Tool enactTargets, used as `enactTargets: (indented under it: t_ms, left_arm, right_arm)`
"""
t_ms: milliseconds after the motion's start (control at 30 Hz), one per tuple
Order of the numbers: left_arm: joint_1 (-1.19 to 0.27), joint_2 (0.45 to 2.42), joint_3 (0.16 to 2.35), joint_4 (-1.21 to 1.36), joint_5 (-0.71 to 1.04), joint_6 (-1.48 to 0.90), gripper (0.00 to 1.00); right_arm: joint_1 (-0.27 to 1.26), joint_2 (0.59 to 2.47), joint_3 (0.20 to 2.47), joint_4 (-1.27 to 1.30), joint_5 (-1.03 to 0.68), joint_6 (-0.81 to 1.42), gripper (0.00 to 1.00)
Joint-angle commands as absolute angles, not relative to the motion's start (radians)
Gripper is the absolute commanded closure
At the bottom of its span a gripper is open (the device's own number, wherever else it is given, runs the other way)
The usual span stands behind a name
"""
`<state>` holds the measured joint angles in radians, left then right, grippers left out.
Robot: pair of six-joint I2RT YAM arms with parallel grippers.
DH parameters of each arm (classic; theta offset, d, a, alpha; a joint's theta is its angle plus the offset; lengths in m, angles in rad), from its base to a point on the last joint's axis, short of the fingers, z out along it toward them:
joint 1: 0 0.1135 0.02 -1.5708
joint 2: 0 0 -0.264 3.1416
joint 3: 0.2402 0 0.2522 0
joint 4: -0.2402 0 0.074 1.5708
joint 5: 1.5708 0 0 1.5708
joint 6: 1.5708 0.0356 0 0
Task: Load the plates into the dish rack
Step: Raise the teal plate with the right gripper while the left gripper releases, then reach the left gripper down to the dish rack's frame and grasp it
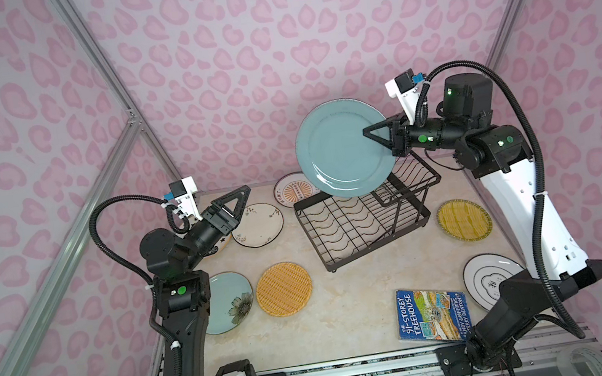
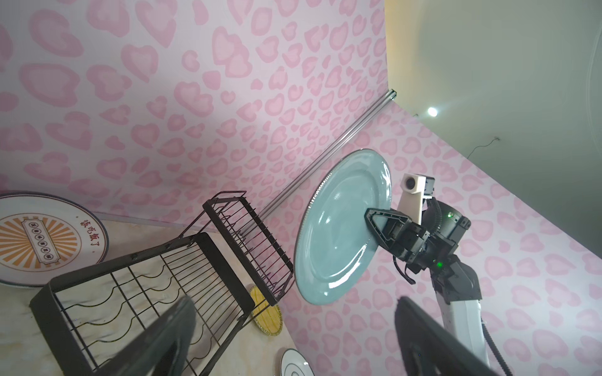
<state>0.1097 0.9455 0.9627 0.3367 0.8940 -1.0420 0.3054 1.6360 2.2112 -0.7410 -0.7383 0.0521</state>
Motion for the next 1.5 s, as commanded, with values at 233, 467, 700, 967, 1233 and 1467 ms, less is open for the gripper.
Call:
enactTargets:
  t_ms: [233,467,700,967,1233,1467]
  left_arm:
    - [0.025,0.911,0.913,0.202,0.932,-0.896,0.02]
    - [-0.012,0.887,0.894,0.062,0.917,-0.794,0.02]
    - [-0.048,0.892,0.863,-0.03,0.91,-0.728,0.02]
    - [-0.078,0.897,0.832,-0.095,0.895,-0.672,0.02]
    - [-0.127,0.951,0.814,-0.129,0.831,-0.626,0.02]
    - [-0.19,1.028,0.84,-0.169,0.791,-0.585,0.0]
  right_arm:
    - [0.237,1.663,2.281,-0.693,-0.591,-0.289,1.0]
    - [0.225,1.765,2.44,-0.759,-0.517,-0.536,1.0]
    - [0.235,1.821,2.471,-0.743,-0.473,-0.733,1.0]
    - [0.237,1.93,2.592,-0.795,-0.461,-0.911,1.0]
    - [0.254,1.885,2.525,-0.87,-0.498,-0.951,1.0]
    - [0.259,1.725,2.36,-0.862,-0.551,-0.959,1.0]
